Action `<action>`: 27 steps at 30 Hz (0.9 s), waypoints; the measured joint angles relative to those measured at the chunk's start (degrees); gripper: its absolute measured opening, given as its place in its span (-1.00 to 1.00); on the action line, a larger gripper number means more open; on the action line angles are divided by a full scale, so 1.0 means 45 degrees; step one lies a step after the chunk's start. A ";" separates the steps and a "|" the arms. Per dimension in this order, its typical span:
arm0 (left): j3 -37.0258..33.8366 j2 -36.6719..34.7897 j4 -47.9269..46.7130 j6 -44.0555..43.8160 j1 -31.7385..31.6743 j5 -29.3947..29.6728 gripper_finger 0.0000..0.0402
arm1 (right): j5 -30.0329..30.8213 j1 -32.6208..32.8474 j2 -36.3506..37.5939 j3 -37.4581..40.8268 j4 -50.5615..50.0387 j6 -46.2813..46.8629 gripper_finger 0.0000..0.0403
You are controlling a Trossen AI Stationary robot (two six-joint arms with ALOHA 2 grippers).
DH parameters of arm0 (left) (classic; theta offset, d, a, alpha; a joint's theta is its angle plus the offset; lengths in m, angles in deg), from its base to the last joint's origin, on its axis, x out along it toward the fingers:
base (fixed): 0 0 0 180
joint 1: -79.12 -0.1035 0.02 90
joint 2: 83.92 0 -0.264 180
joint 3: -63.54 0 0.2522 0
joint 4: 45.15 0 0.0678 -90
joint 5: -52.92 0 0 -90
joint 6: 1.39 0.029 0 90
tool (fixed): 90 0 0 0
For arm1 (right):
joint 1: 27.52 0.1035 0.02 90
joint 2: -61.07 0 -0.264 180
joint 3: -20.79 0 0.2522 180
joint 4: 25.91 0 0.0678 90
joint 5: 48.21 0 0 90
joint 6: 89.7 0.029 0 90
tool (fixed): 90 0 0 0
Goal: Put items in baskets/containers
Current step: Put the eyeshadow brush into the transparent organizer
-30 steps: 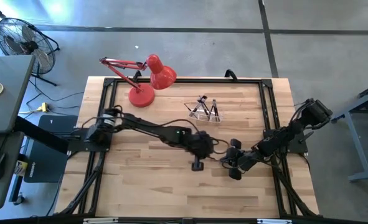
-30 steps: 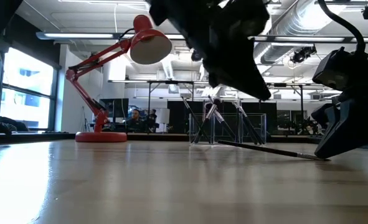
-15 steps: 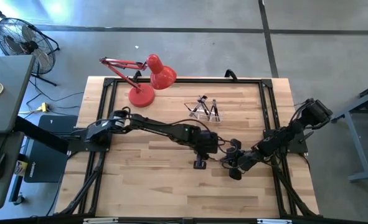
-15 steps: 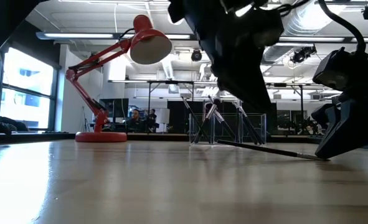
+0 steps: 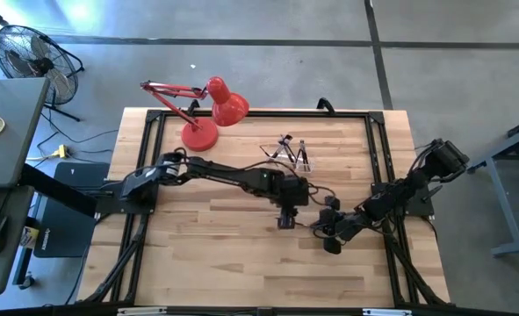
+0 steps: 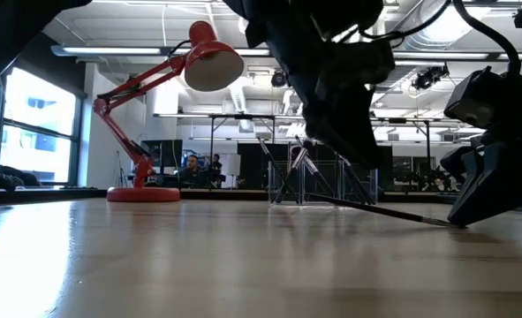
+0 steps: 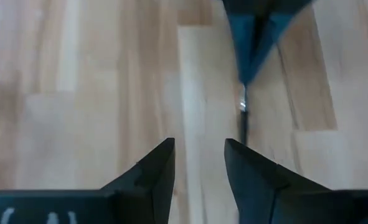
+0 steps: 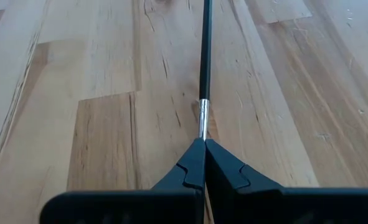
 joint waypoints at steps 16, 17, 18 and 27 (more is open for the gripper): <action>0.0013 -0.0010 -0.0445 0.1541 0.0295 0.0784 -0.31 | -0.0114 0.0000 -0.0001 0.0000 0.0003 0.0005 -1.00; 0.0013 -0.0010 -0.0487 0.1638 0.0199 0.1085 -0.31 | -0.0114 0.0000 -0.0001 0.0000 0.0003 0.0023 -1.00; 0.0013 -0.0010 -0.0503 0.1706 0.0093 0.1255 -0.31 | -0.0102 0.0000 -0.0001 0.0000 -0.0001 0.0107 -1.00; 0.0013 0.0000 -0.0499 0.2039 0.0803 0.0930 -0.31 | 0.0042 0.0000 -0.0006 0.0000 -0.0006 0.0151 -1.00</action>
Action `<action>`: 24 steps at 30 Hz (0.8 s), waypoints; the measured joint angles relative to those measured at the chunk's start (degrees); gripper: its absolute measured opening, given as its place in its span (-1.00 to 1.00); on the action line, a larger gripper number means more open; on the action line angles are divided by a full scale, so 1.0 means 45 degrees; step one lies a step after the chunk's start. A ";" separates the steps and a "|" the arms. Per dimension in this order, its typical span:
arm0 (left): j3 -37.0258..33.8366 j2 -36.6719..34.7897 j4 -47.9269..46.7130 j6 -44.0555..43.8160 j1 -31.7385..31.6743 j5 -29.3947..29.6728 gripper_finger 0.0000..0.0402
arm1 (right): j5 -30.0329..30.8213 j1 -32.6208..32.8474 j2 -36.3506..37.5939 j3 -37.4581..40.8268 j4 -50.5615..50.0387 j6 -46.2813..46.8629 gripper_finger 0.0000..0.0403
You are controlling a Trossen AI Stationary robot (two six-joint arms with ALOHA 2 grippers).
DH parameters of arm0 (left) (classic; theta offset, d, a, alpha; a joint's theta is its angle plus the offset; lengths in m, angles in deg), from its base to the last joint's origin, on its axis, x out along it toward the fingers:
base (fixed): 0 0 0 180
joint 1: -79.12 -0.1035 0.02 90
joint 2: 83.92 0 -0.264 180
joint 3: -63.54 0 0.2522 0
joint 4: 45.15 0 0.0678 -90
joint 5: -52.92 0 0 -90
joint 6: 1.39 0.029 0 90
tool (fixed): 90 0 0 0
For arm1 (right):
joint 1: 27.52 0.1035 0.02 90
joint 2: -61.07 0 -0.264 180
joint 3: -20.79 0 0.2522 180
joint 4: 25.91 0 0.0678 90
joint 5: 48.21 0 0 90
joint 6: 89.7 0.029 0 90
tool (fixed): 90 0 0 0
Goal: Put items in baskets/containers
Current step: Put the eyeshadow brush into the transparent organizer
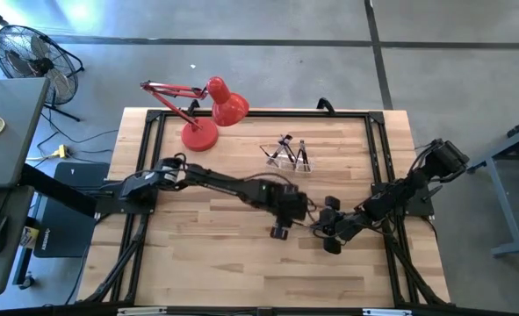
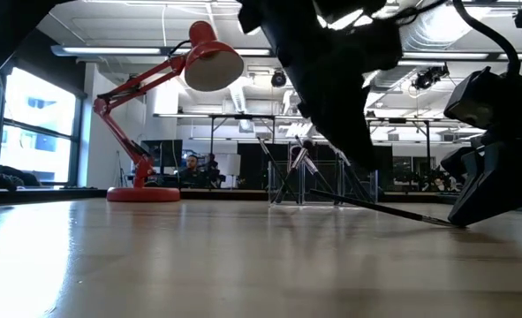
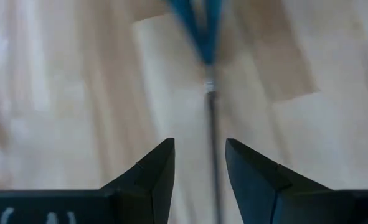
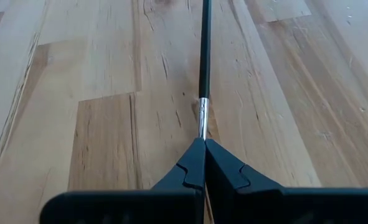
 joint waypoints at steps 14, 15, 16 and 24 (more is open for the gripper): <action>0.0058 0.1260 -0.0449 -0.1029 0.0509 0.1337 -0.31 | -0.0020 -0.0277 -0.0005 0.0015 0.0209 0.0137 -1.00; 0.0073 0.1283 -0.0594 -0.1000 0.0509 0.1236 -0.31 | -0.0016 -0.0279 -0.0005 0.0015 0.0223 0.0225 -1.00; 0.0058 0.1258 -0.0992 -0.1018 0.0490 0.1164 -0.31 | -0.0011 -0.0287 -0.0005 0.0015 0.0215 0.0297 -1.00; 0.0049 0.1287 -0.1241 -0.1053 0.0451 0.0576 -0.81 | -0.0088 -0.0287 -0.0005 0.0012 0.0253 0.0328 -1.00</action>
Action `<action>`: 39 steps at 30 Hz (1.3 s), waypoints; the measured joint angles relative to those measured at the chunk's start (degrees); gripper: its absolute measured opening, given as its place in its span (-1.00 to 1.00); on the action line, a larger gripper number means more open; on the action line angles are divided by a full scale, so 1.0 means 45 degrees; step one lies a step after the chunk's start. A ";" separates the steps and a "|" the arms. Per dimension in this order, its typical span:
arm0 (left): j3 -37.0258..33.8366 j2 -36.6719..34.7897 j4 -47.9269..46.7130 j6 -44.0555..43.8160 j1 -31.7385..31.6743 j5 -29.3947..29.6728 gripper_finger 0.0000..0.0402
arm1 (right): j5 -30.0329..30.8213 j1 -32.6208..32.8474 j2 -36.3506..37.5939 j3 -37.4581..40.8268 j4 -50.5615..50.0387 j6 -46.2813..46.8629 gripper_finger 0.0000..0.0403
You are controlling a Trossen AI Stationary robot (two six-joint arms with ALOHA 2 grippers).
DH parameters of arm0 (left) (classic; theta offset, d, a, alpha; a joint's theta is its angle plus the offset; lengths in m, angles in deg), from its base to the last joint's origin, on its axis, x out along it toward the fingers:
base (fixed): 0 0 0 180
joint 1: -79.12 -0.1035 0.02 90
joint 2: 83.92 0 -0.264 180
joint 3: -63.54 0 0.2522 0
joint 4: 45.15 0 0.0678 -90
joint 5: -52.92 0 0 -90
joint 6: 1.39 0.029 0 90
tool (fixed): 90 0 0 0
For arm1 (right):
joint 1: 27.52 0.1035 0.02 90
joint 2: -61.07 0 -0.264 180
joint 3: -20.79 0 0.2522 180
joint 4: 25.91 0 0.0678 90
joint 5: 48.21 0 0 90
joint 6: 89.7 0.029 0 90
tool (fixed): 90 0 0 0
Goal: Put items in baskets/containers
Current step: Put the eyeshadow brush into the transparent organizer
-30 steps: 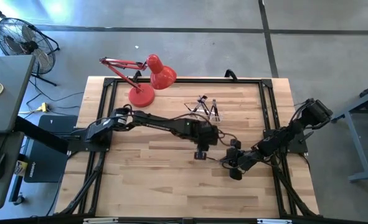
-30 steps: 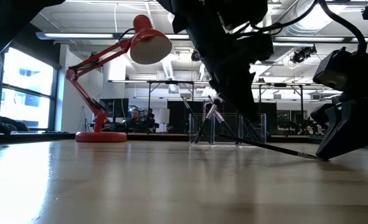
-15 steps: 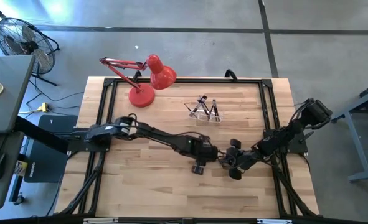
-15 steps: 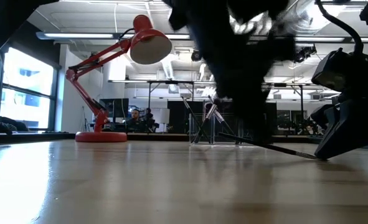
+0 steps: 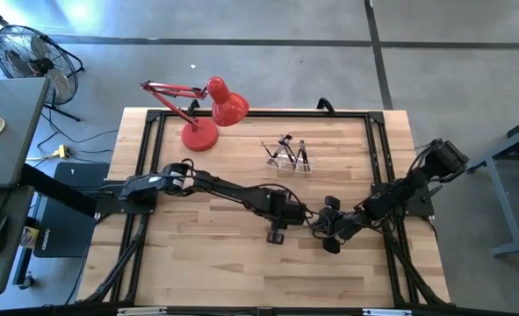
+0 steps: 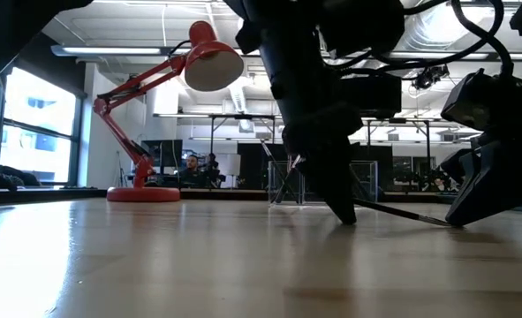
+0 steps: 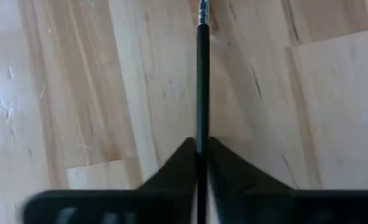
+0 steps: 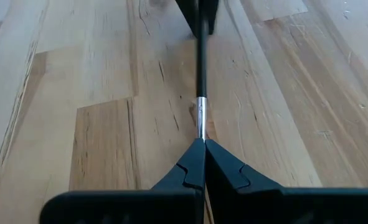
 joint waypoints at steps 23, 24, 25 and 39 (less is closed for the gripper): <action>0.2229 0.0019 -0.5441 -0.2177 -0.0157 0.2731 -0.97 | -0.0799 0.0237 0.5532 0.0017 -0.5820 0.3653 -0.95; 0.2229 0.0014 -0.5342 -0.2359 -0.0161 0.3058 -0.97 | -0.0708 0.0339 0.5867 0.0009 -0.6109 0.3804 -0.97; 0.2227 -0.0035 -0.5193 -0.2396 -0.0180 0.3188 -0.97 | -0.0615 0.0463 0.6177 0.0007 -0.6428 0.3922 -0.99; -0.3176 -0.3371 -0.0761 -0.3192 -0.1220 0.1884 -0.97 | 0.0891 0.1569 0.7397 -0.0008 -0.6902 0.4565 -0.99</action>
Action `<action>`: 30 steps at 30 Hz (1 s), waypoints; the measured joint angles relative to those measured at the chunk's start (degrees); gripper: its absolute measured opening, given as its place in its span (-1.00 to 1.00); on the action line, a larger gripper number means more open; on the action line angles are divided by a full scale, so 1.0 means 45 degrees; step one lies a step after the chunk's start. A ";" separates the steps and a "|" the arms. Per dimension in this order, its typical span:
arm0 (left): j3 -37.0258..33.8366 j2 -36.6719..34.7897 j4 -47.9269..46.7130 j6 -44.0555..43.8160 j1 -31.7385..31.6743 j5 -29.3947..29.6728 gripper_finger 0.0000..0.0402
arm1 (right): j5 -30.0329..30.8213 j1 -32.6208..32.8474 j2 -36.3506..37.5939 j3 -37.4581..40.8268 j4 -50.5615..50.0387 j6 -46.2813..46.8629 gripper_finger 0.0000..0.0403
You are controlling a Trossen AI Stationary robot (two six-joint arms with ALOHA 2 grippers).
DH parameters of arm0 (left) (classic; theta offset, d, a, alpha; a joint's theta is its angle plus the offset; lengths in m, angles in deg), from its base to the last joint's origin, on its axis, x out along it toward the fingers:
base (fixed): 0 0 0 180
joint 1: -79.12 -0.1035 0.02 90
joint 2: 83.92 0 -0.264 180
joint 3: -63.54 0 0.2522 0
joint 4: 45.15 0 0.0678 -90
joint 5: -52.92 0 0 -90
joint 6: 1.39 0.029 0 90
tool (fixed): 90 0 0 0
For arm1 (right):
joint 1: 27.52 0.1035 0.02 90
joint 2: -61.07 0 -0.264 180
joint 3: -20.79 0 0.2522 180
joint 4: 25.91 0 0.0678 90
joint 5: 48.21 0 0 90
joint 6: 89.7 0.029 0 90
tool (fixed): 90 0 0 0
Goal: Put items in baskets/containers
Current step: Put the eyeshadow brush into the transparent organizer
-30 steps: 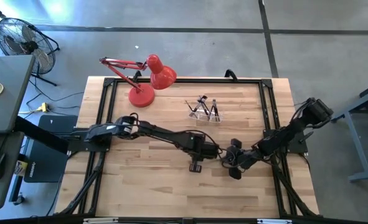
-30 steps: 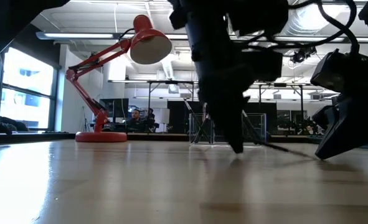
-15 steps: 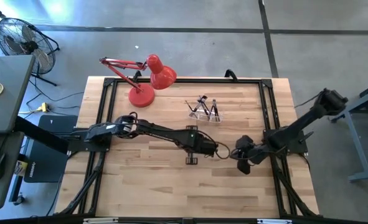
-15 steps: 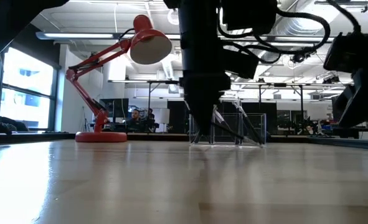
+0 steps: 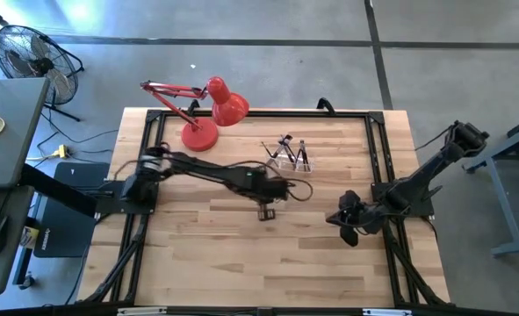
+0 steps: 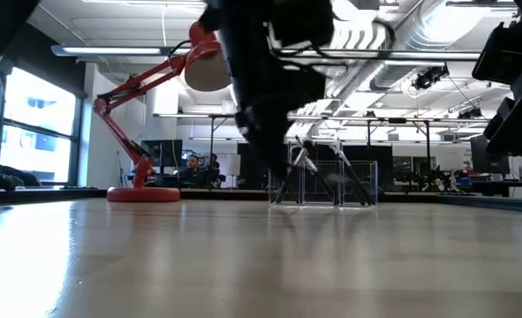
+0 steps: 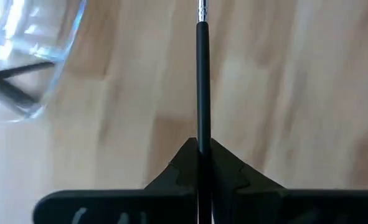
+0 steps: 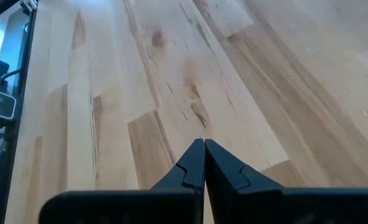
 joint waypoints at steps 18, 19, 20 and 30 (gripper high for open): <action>-1.4547 -0.7791 2.0757 -0.3975 -0.0236 0.1147 -0.97 | 0.4504 -0.2507 -0.1470 -0.0010 0.8691 -0.3423 -0.99; -1.4848 -0.7759 2.1683 -0.3971 -0.0367 0.0810 -0.97 | 0.4308 -0.2839 -0.1681 -0.0028 0.9458 -0.3739 -0.99; -1.5056 -0.7757 2.2454 -0.3941 -0.0505 0.0489 -0.97 | 0.4067 -0.3266 -0.1973 -0.0010 1.0184 -0.4005 -0.98; -1.4212 -0.7758 2.3354 -0.2954 -0.2361 -0.4430 -0.97 | 0.1941 -0.5907 -0.5374 -0.2013 1.3289 -0.5377 -0.74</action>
